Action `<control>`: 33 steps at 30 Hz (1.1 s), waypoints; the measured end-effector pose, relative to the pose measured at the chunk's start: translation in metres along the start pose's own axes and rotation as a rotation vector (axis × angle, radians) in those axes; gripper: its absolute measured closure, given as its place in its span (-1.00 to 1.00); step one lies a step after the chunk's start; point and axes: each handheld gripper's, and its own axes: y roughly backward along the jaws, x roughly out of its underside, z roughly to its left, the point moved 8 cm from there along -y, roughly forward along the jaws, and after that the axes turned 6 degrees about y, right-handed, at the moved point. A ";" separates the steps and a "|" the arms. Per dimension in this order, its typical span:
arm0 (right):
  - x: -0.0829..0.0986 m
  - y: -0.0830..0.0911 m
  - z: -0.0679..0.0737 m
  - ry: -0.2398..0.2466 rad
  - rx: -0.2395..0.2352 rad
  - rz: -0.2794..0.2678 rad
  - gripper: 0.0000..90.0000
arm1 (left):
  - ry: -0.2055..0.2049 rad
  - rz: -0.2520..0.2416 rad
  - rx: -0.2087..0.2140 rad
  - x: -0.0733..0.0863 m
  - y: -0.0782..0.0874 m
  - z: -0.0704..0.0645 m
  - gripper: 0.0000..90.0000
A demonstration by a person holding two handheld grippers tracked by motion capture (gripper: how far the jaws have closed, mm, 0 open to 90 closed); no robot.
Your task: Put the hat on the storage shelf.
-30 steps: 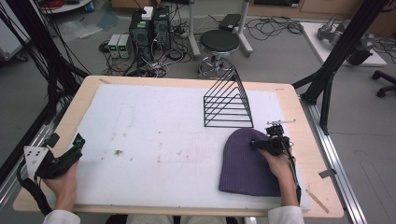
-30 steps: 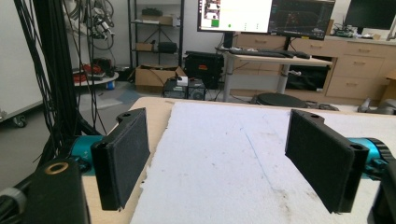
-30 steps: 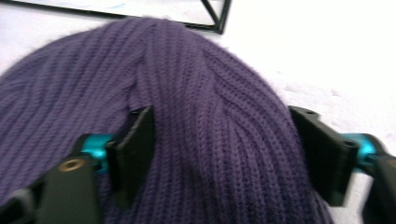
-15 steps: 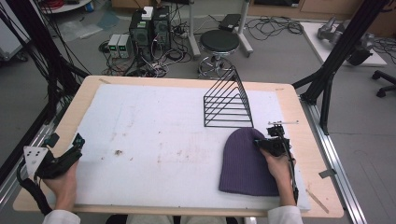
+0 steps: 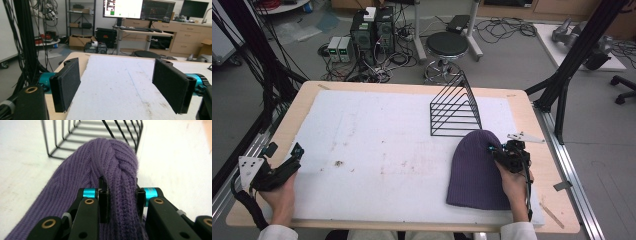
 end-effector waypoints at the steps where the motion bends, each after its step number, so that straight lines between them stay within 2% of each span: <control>1: -0.003 0.003 0.002 0.021 0.004 -0.029 0.65 | -0.004 0.001 0.003 0.000 0.000 -0.001 -0.50; 4: -0.009 0.011 0.008 0.048 0.014 -0.115 0.65 | -0.010 -0.004 0.008 0.000 -0.001 -0.002 -0.50; 5: -0.009 0.011 0.008 0.048 0.014 -0.115 0.65 | -0.010 -0.004 0.008 0.000 -0.001 -0.002 -0.50; 6: -0.012 0.016 0.010 0.063 0.032 -0.158 0.65 | -0.007 -0.004 0.006 0.000 -0.001 -0.001 -0.50; 9: -0.019 0.027 0.013 0.074 0.051 -0.241 0.65 | -0.003 -0.006 0.001 0.000 -0.001 0.001 -0.50; 16: -0.035 0.053 0.020 0.112 0.068 -0.423 0.64 | 0.002 -0.009 -0.003 -0.001 0.000 0.002 -0.50; 21: -0.049 0.073 0.032 0.148 0.114 -0.562 0.64 | 0.005 -0.009 0.009 -0.001 0.000 0.000 -0.50; 22: -0.053 0.077 0.035 0.149 0.124 -0.587 0.64 | 0.016 -0.012 0.013 -0.001 -0.001 0.000 -0.51; 23: -0.053 0.077 0.035 0.149 0.124 -0.587 0.64 | 0.016 -0.012 0.013 -0.001 -0.001 0.000 -0.51; 24: -0.060 0.084 0.039 0.158 0.148 -0.645 0.64 | 0.020 -0.011 0.015 -0.001 0.000 0.000 -0.51; 25: -0.063 0.088 0.041 0.157 0.156 -0.672 0.63 | 0.028 -0.015 0.014 -0.001 0.000 0.001 -0.51; 30: -0.077 0.100 0.054 0.149 0.183 -0.773 0.62 | 0.035 -0.025 0.017 -0.003 0.001 0.002 -0.52; 33: -0.085 0.103 0.062 0.179 0.182 -0.804 0.61 | 0.038 -0.028 0.021 -0.004 0.001 0.000 -0.57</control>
